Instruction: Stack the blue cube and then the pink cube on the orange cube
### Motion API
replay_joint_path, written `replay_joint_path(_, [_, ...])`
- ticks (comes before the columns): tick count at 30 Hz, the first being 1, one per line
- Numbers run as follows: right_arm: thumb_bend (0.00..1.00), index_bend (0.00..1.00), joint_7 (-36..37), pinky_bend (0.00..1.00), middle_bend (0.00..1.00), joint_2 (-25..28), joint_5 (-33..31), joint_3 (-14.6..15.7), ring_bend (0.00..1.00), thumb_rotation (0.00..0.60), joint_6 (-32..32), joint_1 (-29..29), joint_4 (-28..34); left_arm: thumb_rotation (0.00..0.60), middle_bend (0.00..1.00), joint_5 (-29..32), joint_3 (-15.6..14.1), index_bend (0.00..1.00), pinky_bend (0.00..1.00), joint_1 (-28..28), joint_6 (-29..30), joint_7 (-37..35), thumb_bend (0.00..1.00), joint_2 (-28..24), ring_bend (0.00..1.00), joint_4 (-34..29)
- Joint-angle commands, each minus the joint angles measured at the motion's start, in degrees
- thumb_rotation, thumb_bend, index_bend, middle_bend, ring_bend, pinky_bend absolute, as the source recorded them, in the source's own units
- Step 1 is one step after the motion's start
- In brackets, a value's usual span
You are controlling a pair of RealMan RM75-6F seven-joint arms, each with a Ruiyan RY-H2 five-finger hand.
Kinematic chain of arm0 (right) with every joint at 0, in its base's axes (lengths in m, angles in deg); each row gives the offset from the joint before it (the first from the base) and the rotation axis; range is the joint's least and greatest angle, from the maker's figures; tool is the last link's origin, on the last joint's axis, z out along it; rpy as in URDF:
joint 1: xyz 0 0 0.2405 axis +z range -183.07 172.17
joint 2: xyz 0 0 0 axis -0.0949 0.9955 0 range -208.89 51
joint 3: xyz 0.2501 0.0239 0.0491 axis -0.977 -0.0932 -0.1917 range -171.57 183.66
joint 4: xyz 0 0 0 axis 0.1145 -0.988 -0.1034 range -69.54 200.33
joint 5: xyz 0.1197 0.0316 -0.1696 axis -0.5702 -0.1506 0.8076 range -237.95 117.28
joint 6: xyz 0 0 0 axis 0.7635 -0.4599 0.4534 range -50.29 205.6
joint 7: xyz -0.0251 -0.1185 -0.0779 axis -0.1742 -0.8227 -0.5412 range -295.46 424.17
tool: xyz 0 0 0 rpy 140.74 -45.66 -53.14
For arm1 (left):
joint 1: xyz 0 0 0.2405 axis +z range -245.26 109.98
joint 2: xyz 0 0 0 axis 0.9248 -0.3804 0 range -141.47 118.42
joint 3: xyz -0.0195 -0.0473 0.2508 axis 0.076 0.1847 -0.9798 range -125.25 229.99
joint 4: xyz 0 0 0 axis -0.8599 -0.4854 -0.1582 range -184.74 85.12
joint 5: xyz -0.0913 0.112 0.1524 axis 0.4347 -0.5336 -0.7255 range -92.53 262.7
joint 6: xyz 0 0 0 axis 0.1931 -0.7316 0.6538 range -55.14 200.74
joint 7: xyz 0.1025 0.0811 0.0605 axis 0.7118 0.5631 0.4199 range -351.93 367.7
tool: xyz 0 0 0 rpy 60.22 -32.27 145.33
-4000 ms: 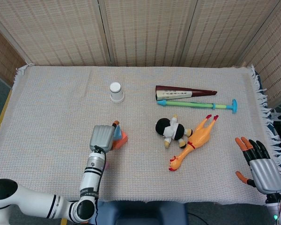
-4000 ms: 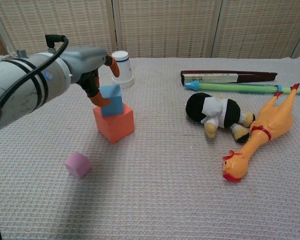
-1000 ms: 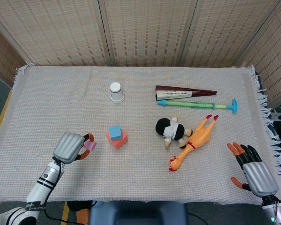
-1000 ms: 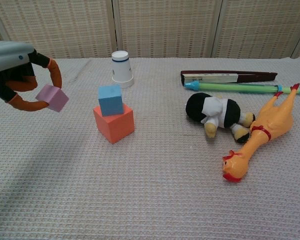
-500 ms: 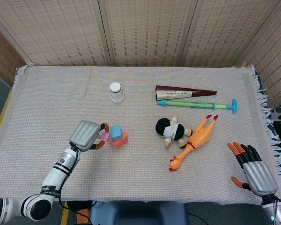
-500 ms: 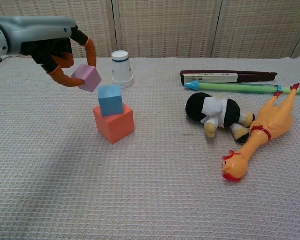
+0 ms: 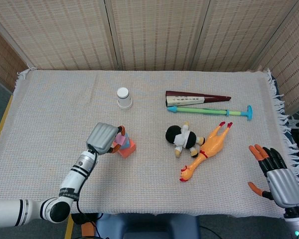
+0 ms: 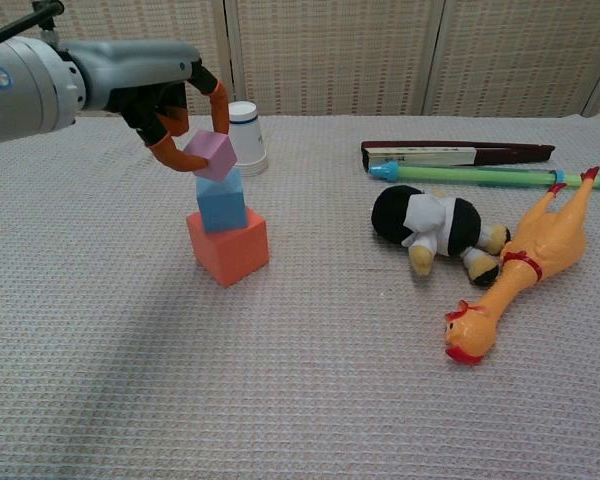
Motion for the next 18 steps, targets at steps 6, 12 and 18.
replay_joint_path(6, [0.12, 0.0, -0.71, 0.0, 0.0, -0.16, -0.79, -0.24, 0.0, 0.6, 1.31, -0.21, -0.2, 0.6, 1.0, 3.42, 0.12, 0.53, 1.0, -3.08, 0.88, 1.07, 0.32, 2.17, 1.0, 1.93])
replay_joint_path(12, [0.12, 0.0, -0.81, 0.0, 0.0, 0.24, -1.15, -0.19, 0.0, 0.6, 1.71, -0.21, 0.28, 0.6, 1.0, 4.24, -0.48, 0.53, 1.0, -4.16, 1.48, 1.22, 0.32, 2.89, 1.0, 2.47])
replay_joint_path(18, [0.12, 0.0, -0.95, 0.0, 0.0, 0.48, -1.17, -0.02, 0.0, 0.6, 2.14, -0.15, 0.54, 0.6, 1.0, 5.04, -1.04, 0.52, 1.0, -4.97, 1.76, 1.24, 0.32, 3.33, 1.0, 3.21])
